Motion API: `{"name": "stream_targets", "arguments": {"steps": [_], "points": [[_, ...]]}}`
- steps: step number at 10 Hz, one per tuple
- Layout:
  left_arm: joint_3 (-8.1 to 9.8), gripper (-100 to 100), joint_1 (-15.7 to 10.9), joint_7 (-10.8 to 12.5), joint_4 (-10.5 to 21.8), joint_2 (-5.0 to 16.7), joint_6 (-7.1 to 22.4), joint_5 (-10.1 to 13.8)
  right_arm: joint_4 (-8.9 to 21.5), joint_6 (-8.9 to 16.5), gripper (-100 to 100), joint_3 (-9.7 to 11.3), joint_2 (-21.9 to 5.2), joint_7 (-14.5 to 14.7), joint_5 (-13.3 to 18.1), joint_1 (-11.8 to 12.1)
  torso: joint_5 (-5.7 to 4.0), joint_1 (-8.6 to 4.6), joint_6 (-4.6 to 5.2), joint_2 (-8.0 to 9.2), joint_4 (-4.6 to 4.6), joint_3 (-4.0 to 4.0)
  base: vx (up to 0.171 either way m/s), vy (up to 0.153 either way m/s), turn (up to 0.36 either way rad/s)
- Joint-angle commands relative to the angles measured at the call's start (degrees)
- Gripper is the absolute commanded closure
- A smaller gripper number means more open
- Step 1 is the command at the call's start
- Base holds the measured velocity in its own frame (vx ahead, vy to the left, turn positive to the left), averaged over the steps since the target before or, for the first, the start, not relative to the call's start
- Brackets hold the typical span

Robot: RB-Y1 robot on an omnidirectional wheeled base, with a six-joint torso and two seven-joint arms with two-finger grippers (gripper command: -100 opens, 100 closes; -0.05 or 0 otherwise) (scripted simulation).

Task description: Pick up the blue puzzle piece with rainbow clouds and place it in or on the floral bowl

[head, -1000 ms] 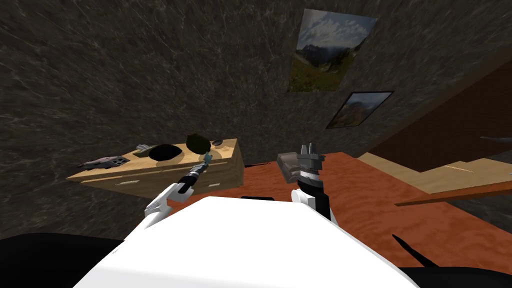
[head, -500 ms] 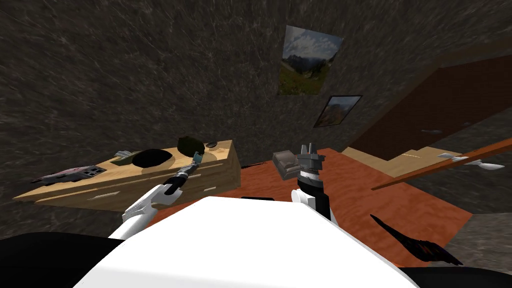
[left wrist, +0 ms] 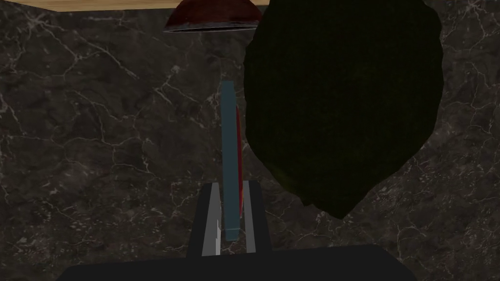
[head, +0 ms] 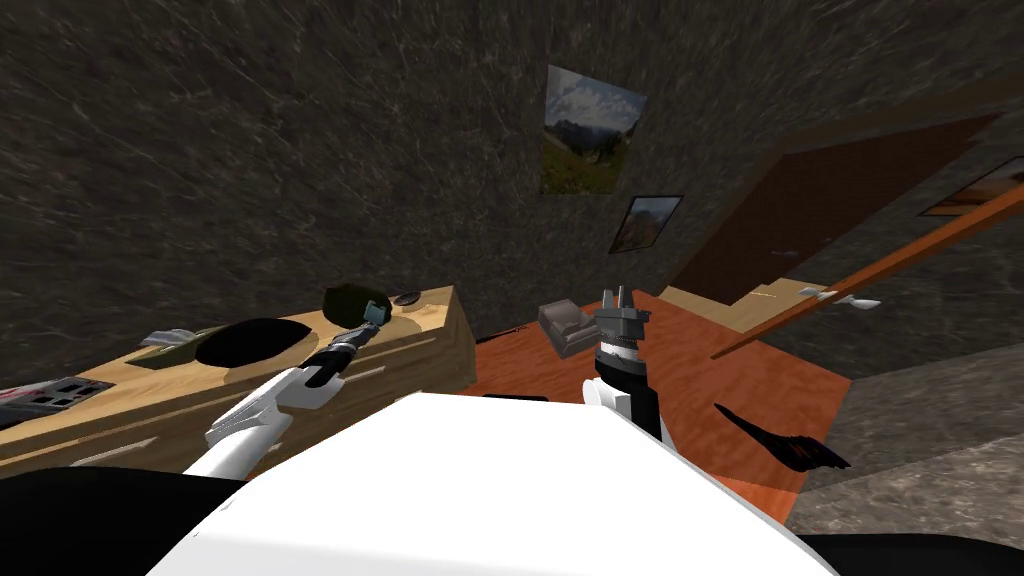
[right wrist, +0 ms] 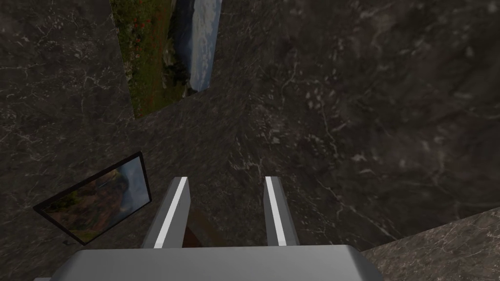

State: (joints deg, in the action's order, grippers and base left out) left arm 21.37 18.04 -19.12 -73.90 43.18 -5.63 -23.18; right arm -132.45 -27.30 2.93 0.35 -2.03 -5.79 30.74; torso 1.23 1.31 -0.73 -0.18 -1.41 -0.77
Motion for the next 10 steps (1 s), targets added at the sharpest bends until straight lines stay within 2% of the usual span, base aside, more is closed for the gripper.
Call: {"name": "stream_targets", "arguments": {"steps": [1, 3, 5, 9, 10], "points": [[0.91, 100, 0.4, 1.4, -0.1, 2.3, 1.3, 0.9, 0.0, 0.0, 0, 0.0, 0.0, 0.0, 0.0, 0.0, 0.00, 0.00, 0.00, 0.00, 0.00, 0.00, 0.150, 0.100, -0.219], [2.13, 100, -0.5, 2.3, 1.6, 4.3, 1.7, 1.2, 0.0, 0.0, 0, 0.0, 0.0, 0.0, 0.0, 0.0, 0.04, 0.03, 0.04, -0.25, -0.04, -0.14, 0.179, 0.098, -0.200], [2.96, 100, -1.3, 3.0, 2.5, 5.9, 2.1, 1.1, 0.0, 0.0, 0, 0.0, 0.0, 0.0, 0.0, 0.0, 0.06, 0.15, 0.09, -0.38, -0.05, -0.21, 0.169, 0.165, -0.217], [3.69, 100, -2.5, 3.5, 2.4, 7.8, 2.6, 0.3, 0.0, 0.0, 0, 0.0, 0.0, 0.0, 0.0, 0.0, 0.15, 0.17, 0.09, -0.36, -0.06, -0.20, 0.170, 0.143, -0.116], [3.63, 100, -2.1, 3.5, 2.0, 7.6, 2.8, 0.5, 0.0, 0.0, 0, 0.0, 0.0, 0.0, 0.0, 0.0, 0.13, 0.12, 0.08, -0.35, -0.05, -0.19, 0.073, 0.058, -0.036]]}}
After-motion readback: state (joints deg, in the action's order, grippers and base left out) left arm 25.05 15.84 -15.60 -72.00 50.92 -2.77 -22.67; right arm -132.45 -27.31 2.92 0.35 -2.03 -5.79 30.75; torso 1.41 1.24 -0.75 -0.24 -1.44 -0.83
